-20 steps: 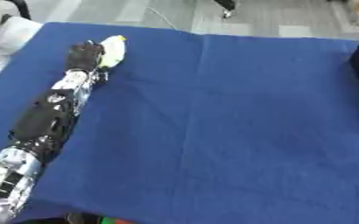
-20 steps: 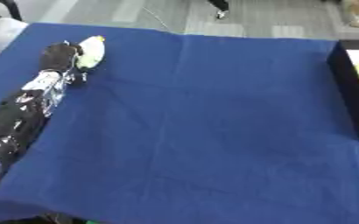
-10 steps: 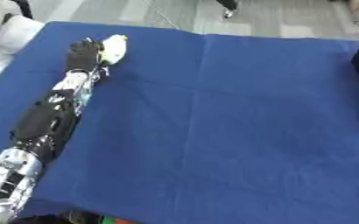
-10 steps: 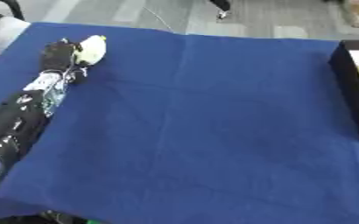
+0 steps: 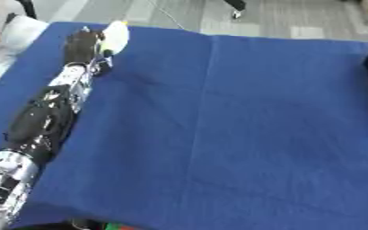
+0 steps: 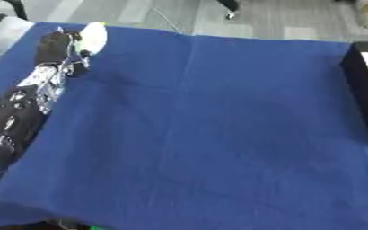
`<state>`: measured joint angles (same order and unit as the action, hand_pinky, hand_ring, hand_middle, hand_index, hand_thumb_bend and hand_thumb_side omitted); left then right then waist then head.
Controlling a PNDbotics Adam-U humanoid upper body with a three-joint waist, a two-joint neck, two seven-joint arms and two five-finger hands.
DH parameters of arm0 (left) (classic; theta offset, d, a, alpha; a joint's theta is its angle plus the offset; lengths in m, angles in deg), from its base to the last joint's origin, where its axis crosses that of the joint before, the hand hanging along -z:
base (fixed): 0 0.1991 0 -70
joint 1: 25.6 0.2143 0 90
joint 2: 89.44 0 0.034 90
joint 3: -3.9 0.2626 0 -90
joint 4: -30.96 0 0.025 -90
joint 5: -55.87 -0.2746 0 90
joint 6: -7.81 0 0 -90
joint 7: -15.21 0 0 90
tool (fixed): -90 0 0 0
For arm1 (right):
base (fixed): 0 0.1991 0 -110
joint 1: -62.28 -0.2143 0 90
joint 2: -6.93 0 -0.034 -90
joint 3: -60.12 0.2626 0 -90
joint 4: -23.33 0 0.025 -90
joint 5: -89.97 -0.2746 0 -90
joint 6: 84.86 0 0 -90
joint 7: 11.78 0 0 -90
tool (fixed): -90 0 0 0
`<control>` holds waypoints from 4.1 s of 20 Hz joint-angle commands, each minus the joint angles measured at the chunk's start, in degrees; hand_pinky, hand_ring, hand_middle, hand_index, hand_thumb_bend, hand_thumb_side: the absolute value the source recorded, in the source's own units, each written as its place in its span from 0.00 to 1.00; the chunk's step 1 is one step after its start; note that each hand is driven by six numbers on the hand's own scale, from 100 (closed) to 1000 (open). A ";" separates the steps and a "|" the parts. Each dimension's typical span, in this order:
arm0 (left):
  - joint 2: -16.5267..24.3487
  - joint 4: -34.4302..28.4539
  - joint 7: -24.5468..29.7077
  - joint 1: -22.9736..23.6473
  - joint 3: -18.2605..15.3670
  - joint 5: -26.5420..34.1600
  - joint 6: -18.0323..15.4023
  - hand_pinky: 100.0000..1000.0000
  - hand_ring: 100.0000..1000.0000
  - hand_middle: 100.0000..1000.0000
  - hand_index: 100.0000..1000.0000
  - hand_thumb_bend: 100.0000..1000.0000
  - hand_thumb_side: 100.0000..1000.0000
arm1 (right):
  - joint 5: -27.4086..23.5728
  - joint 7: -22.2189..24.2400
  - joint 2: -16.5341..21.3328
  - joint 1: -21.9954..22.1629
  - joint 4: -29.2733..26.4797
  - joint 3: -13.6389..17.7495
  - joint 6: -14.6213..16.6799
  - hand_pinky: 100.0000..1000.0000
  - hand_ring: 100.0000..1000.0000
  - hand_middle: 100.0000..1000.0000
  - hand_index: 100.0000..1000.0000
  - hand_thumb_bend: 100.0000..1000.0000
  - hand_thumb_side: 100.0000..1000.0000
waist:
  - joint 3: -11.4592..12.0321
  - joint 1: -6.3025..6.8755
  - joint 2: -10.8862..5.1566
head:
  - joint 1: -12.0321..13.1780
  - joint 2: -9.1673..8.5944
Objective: Pick up the objects with one hand, pass them to the other hand, and then place them into the box on the other side of the table.
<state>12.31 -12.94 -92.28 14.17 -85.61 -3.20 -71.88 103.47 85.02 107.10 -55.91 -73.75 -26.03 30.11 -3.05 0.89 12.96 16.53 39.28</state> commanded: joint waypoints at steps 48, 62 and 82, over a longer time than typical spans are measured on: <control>13.52 -69.05 33.74 11.81 21.67 29.07 -17.86 0.61 0.25 0.00 0.29 0.00 0.07 | -8.47 20.00 -1.90 -5.64 -14.72 -14.07 9.04 1.00 1.00 0.81 1.00 0.00 0.11 | 2.09 1.05 -4.03 | -8.00 1.42; 12.39 -70.69 32.53 11.24 20.58 36.62 -22.74 0.62 0.25 0.00 0.29 0.00 0.13 | -16.74 23.46 -5.86 -10.07 -17.45 -19.53 11.84 0.95 0.95 0.76 1.00 0.00 0.00 | 3.01 0.72 -4.11 | -9.52 2.19; 10.81 -70.69 34.27 10.39 20.90 41.61 -27.39 0.63 0.25 0.00 0.29 0.00 0.15 | -7.74 21.37 -9.78 -12.17 -17.51 -20.85 14.32 0.89 0.99 0.87 1.00 0.00 0.00 | 3.42 0.53 -4.18 | -10.03 2.61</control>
<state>22.45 -82.77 -58.05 25.55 -63.98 37.97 -99.01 95.20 106.38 97.02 -67.09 -90.08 -47.13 43.80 0.33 1.43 10.03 6.56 41.74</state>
